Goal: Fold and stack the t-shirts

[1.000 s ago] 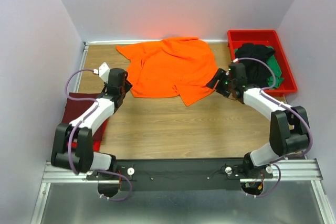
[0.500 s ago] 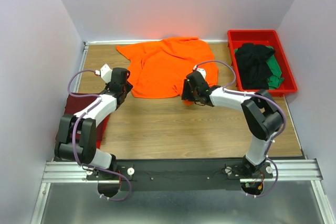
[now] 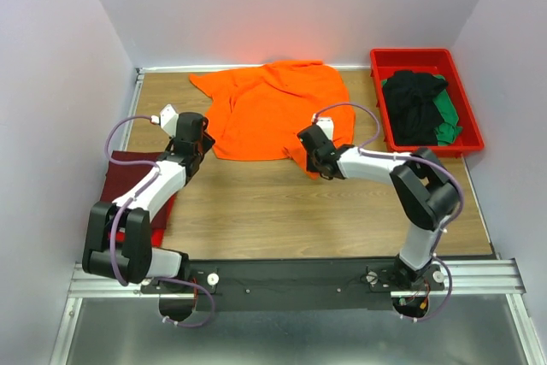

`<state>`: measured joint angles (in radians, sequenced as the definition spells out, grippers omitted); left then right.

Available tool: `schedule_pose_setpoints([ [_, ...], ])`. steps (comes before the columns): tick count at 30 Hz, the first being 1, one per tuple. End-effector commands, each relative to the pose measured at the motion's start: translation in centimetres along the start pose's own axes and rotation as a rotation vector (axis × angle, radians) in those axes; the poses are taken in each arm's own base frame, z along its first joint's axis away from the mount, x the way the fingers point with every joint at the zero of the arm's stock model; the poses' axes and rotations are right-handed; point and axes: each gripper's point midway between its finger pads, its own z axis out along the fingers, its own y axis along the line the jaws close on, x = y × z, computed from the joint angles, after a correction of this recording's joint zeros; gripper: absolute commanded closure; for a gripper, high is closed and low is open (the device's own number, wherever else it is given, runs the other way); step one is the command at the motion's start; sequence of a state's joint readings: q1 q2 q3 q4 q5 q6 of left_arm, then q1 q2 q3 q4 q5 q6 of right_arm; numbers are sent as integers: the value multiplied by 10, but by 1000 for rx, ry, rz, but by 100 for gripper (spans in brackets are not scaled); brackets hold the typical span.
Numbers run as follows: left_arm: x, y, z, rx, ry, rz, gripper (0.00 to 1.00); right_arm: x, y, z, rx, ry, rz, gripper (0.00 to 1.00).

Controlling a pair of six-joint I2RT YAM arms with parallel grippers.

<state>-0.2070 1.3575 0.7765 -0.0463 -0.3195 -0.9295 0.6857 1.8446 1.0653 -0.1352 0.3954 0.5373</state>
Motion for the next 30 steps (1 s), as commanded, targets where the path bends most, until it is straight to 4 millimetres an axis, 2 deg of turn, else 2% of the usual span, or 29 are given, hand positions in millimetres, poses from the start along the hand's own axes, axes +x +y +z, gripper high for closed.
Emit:
schedule_pose_setpoints([
  [1,0,-5,-8,37,1,-13,58,11,-45,-29,151,3,-39,99],
  [4,2,-4,-10,44,7,-11,58,11,-68,-43,198,4,-25,100],
  [8,7,0,-10,37,21,-2,58,3,-94,-61,224,-17,43,99],
  [9,8,1,-10,36,24,-1,58,2,-108,-61,248,-11,69,99],
  [11,14,6,-8,26,38,2,58,6,-122,-61,254,12,97,99],
  [13,16,7,-7,22,45,3,58,2,-139,-61,270,13,142,99],
  [18,23,14,-2,-5,55,1,58,-10,-134,-66,237,-9,166,99],
  [21,25,15,4,-17,60,-3,58,-18,-152,-66,285,-28,181,99],
  [23,28,13,10,-18,70,2,58,-25,-155,-67,273,-35,201,99],
  [26,33,8,22,-18,74,14,57,-42,-143,-69,211,-50,220,99],
  [30,35,-9,41,22,84,35,50,-55,-135,-67,182,-57,217,100],
])
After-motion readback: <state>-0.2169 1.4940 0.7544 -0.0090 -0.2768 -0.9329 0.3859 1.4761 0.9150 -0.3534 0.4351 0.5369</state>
